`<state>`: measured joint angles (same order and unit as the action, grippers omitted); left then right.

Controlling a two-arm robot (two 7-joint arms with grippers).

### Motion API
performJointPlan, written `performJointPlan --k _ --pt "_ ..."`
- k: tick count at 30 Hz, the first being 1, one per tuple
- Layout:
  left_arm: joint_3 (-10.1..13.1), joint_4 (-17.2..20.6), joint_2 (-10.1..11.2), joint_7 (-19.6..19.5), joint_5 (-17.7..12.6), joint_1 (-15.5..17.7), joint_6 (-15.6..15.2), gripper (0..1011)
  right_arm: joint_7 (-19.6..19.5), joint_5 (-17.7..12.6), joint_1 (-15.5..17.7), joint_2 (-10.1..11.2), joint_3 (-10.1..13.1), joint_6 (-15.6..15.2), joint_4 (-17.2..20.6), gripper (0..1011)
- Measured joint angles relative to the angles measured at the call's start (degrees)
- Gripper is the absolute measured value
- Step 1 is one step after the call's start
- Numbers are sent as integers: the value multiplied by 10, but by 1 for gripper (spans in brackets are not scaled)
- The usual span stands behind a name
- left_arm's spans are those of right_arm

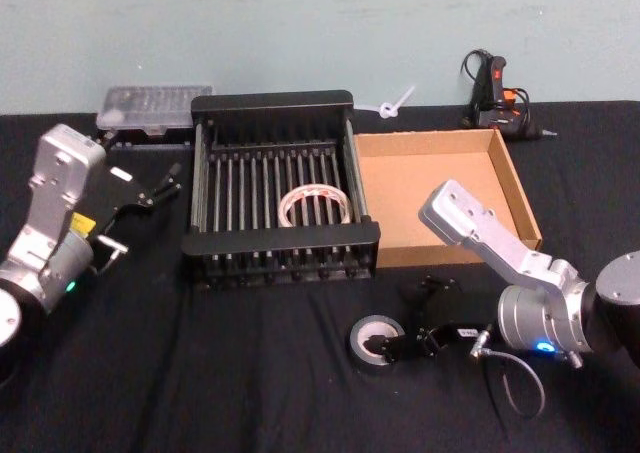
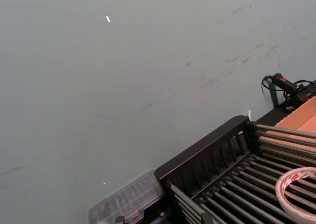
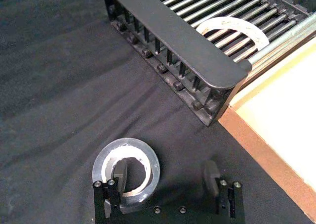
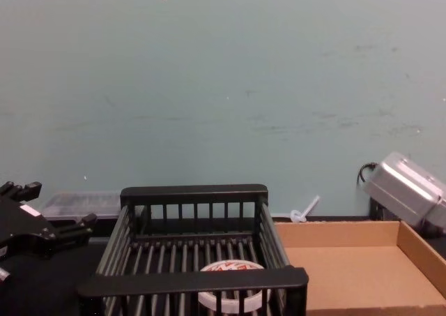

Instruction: Pick up the white tape and place it into the black box , Pick up the silver tape and place it into the brown box.

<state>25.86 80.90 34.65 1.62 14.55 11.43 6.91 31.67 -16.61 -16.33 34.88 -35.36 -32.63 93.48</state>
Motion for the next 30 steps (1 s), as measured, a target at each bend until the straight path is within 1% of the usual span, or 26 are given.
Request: performJointPlan --k 11,14,17,21,23,27,28,30 --pt "0 0 0 0 0 0 0 1001 0 0 0 0 0 0 1 1002" --pt "0 0 0 0 0 0 0 1001 0 0 0 1 0 0 1 961" --pt "0 0 0 0 0 0 0 1001 0 0 0 1 0 0 1 867" --pt "0 0 0 0 0 0 0 1001 0 0 1 1 0 0 1 784" --pt "0 0 0 0 0 0 0 1001 0 0 1 1 1 0 1 704" --pt "0 0 0 0 0 0 0 1001 0 0 1 1 1 0 1 605" --pt "0 0 0 0 0 0 0 1001 0 0 1 1 1 0 1 544" --pt "0 0 0 0 0 0 0 1001 0 0 1 1 1 0 1 503"
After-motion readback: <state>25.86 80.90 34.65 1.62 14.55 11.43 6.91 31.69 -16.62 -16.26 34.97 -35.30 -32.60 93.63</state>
